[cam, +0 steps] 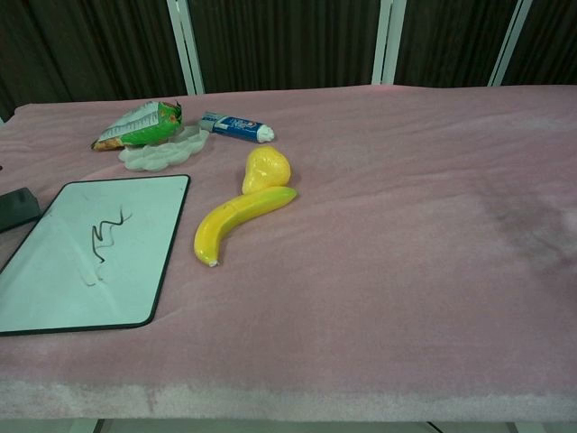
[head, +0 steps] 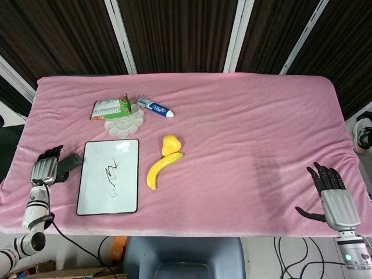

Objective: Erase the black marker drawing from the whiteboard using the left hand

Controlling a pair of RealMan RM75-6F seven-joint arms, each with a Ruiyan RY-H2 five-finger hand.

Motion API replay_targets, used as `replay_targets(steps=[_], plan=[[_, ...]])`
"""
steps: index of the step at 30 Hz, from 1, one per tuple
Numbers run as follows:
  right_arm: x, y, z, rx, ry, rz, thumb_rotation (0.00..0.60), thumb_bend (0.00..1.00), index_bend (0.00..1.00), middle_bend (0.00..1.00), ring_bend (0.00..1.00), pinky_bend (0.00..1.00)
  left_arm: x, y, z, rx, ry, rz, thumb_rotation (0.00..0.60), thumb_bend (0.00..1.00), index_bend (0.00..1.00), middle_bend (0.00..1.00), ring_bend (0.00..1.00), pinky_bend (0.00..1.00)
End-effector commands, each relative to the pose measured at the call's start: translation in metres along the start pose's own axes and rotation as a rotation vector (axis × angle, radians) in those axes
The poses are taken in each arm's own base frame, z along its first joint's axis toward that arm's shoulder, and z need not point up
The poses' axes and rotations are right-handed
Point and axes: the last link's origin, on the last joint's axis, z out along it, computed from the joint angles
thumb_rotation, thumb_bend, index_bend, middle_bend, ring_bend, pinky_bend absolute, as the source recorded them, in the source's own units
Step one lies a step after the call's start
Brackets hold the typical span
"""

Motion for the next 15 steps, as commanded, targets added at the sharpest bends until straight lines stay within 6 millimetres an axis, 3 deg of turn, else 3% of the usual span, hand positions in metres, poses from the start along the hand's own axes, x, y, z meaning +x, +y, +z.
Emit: replay_targets(steps=[1, 5, 11, 15], plan=[[0.0, 0.0, 0.0, 0.001, 0.0, 0.002, 0.6, 0.27, 0.0, 0.0, 0.0, 0.0, -0.002, 0.005, 0.005, 0.002, -0.009, 0.004, 0.6, 0.34, 0.04, 0.07, 0.05, 0.13], [0.0, -0.001, 0.0, 0.004, 0.001, 0.002, 0.6, 0.27, 0.0, 0.0, 0.0, 0.0, -0.003, 0.005, 0.009, 0.011, -0.005, 0.017, 0.6, 0.34, 0.07, 0.1, 0.07, 0.14], [0.0, -0.001, 0.0, 0.002, 0.002, 0.002, 0.6, 0.27, 0.0, 0.0, 0.0, 0.0, -0.002, 0.002, 0.009, 0.029, 0.004, 0.028, 0.6, 0.34, 0.19, 0.23, 0.18, 0.21], [0.0, -0.001, 0.001, 0.001, 0.0, 0.002, 0.6, 0.27, 0.0, 0.0, 0.0, 0.0, -0.001, -0.006, 0.009, 0.061, 0.007, 0.047, 0.6, 0.34, 0.37, 0.42, 0.32, 0.27]])
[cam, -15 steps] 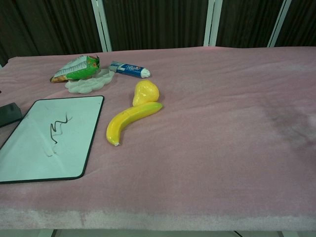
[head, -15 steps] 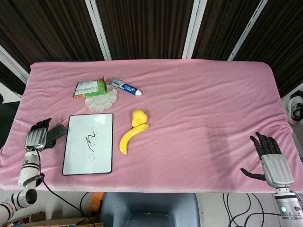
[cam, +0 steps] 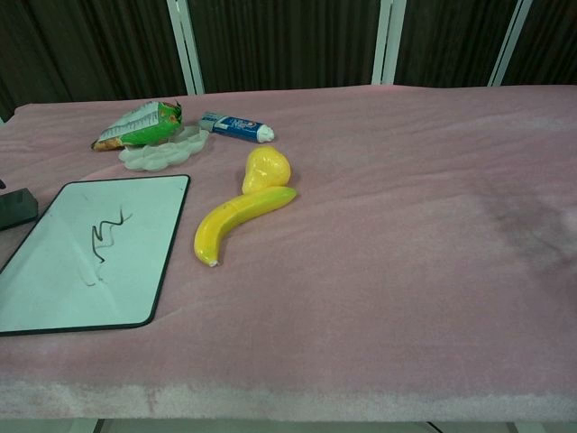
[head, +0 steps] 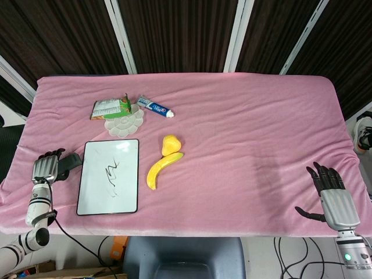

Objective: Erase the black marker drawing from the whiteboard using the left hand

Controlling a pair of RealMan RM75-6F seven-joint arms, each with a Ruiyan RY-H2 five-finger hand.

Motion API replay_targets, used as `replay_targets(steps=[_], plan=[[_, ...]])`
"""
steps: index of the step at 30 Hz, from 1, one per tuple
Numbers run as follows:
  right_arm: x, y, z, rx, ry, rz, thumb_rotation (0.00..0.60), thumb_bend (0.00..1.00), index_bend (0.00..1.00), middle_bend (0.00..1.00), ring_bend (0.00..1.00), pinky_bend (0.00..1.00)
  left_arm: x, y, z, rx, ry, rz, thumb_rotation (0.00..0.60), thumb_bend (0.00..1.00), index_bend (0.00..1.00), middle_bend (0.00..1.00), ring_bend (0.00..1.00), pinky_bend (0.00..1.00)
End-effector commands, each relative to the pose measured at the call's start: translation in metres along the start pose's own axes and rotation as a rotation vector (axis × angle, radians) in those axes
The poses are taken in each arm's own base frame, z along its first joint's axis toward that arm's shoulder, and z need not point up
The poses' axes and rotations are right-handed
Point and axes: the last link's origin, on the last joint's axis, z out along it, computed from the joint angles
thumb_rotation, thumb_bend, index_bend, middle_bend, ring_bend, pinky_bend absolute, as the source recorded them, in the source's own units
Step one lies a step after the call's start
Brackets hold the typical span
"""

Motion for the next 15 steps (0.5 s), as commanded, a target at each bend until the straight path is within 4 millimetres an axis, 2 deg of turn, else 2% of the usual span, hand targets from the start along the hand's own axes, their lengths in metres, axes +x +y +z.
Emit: replay_targets(steps=[1, 5, 9, 12, 15], plan=[[0.0, 0.0, -0.001, 0.001, 0.001, 0.002, 0.6, 0.27, 0.0, 0.0, 0.0, 0.0, 0.0, -0.004, 0.001, 0.021, -0.007, 0.013, 0.6, 0.34, 0.39, 0.44, 0.34, 0.27], [0.001, 0.0, -0.001, 0.001, 0.003, 0.004, 0.6, 0.27, 0.0, 0.0, 0.0, 0.0, 0.001, 0.001, -0.001, 0.008, 0.014, 0.008, 0.6, 0.38, 0.52, 0.59, 0.44, 0.3], [0.0, 0.0, -0.001, 0.002, 0.0, 0.002, 0.6, 0.27, 0.0, 0.0, 0.0, 0.0, 0.003, 0.01, -0.011, -0.039, 0.047, -0.047, 0.6, 0.51, 0.64, 0.7, 0.55, 0.43], [0.0, -0.001, 0.0, 0.004, -0.003, 0.001, 0.6, 0.27, 0.0, 0.0, 0.0, 0.0, 0.005, 0.019, -0.027, -0.102, 0.073, -0.099, 0.6, 0.62, 0.67, 0.74, 0.58, 0.51], [-0.001, -0.001, 0.0, 0.005, -0.006, -0.001, 0.6, 0.27, 0.0, 0.0, 0.0, 0.0, 0.004, 0.031, -0.048, -0.172, 0.09, -0.1, 0.6, 0.65, 0.67, 0.75, 0.59, 0.54]])
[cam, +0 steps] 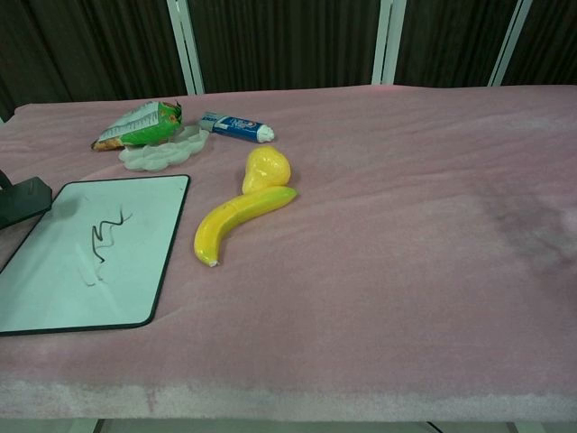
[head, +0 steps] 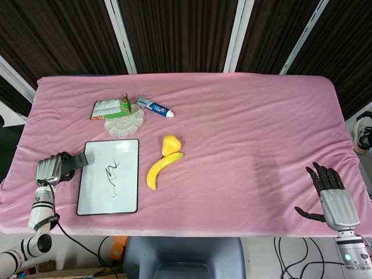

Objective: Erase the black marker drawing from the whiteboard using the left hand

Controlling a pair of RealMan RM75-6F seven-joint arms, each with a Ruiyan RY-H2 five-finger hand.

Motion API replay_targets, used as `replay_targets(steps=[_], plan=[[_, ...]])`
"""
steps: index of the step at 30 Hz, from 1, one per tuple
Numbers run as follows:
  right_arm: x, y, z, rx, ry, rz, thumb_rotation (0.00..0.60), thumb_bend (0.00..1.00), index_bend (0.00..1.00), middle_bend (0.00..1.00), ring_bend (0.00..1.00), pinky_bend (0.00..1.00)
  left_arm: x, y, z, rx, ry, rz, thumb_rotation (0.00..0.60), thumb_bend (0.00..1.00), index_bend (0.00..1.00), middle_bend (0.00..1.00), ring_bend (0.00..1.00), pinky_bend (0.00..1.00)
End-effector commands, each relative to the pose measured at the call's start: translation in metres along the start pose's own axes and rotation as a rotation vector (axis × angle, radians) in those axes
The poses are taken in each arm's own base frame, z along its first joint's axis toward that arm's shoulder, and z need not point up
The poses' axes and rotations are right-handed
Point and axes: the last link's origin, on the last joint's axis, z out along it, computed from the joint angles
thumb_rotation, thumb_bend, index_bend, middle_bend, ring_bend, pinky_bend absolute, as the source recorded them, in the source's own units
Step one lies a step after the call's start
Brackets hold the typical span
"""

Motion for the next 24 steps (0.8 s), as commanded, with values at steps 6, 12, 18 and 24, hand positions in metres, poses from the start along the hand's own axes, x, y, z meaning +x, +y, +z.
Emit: replay_targets(steps=[6, 12, 18, 24], plan=[[-0.001, -0.001, 0.0, 0.003, -0.007, -0.002, 0.6, 0.27, 0.0, 0.0, 0.0, 0.0, -0.009, 0.036, -0.065, -0.173, -0.009, 0.092, 0.6, 0.68, 0.67, 0.75, 0.59, 0.54], [0.0, -0.001, -0.001, 0.006, -0.007, 0.004, 0.6, 0.27, 0.0, 0.0, 0.0, 0.0, -0.019, 0.051, -0.093, -0.197, -0.095, 0.161, 0.6, 0.69, 0.67, 0.75, 0.6, 0.54], [0.0, -0.002, -0.003, 0.016, -0.005, 0.007, 0.6, 0.27, 0.0, 0.0, 0.0, 0.0, -0.023, 0.066, -0.107, -0.22, -0.119, 0.188, 0.6, 0.69, 0.67, 0.76, 0.6, 0.54], [0.002, -0.001, -0.003, 0.014, 0.0, 0.011, 0.6, 0.27, 0.0, 0.0, 0.0, 0.0, -0.026, 0.08, -0.106, -0.228, -0.123, 0.209, 0.6, 0.69, 0.67, 0.76, 0.6, 0.55]])
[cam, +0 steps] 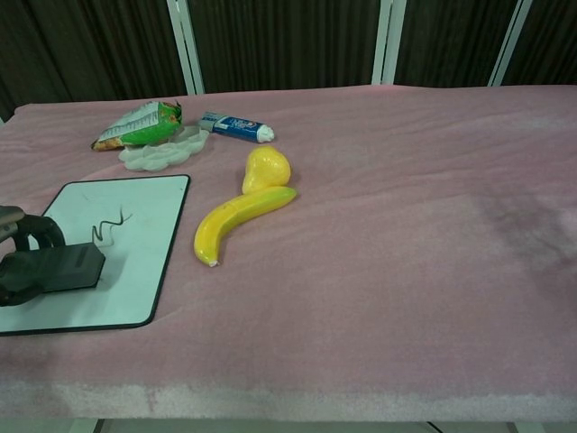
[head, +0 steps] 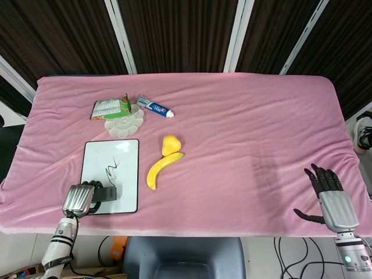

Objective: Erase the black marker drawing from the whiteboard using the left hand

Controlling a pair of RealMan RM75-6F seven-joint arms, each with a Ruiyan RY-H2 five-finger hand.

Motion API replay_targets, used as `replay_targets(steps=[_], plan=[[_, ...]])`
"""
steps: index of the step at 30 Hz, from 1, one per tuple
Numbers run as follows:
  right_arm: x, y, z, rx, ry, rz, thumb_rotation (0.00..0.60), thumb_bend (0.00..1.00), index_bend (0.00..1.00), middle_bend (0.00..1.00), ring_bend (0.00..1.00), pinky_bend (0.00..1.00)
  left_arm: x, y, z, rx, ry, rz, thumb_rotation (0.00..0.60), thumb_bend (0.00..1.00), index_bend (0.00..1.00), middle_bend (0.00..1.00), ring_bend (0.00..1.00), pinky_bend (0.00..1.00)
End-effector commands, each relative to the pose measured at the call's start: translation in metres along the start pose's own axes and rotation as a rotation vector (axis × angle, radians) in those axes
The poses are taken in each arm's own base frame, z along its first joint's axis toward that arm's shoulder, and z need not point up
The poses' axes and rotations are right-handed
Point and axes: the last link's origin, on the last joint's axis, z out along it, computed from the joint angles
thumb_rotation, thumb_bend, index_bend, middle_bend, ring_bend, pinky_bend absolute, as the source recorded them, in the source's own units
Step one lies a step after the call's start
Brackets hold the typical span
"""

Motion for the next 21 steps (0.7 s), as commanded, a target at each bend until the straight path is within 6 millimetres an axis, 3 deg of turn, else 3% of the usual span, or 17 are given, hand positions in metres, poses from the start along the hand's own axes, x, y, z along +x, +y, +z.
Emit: replay_targets(steps=[1, 21], plan=[[0.0, 0.0, 0.001, -0.001, 0.0, -0.001, 0.6, 0.27, 0.0, 0.0, 0.0, 0.0, 0.001, 0.008, 0.003, -0.003, -0.009, 0.007, 0.6, 0.69, 0.67, 0.76, 0.6, 0.55], [0.002, 0.001, 0.001, -0.008, 0.007, 0.003, 0.6, 0.27, 0.0, 0.0, 0.0, 0.0, 0.004, 0.022, 0.037, 0.078, -0.049, 0.082, 0.6, 0.7, 0.67, 0.77, 0.61, 0.55]])
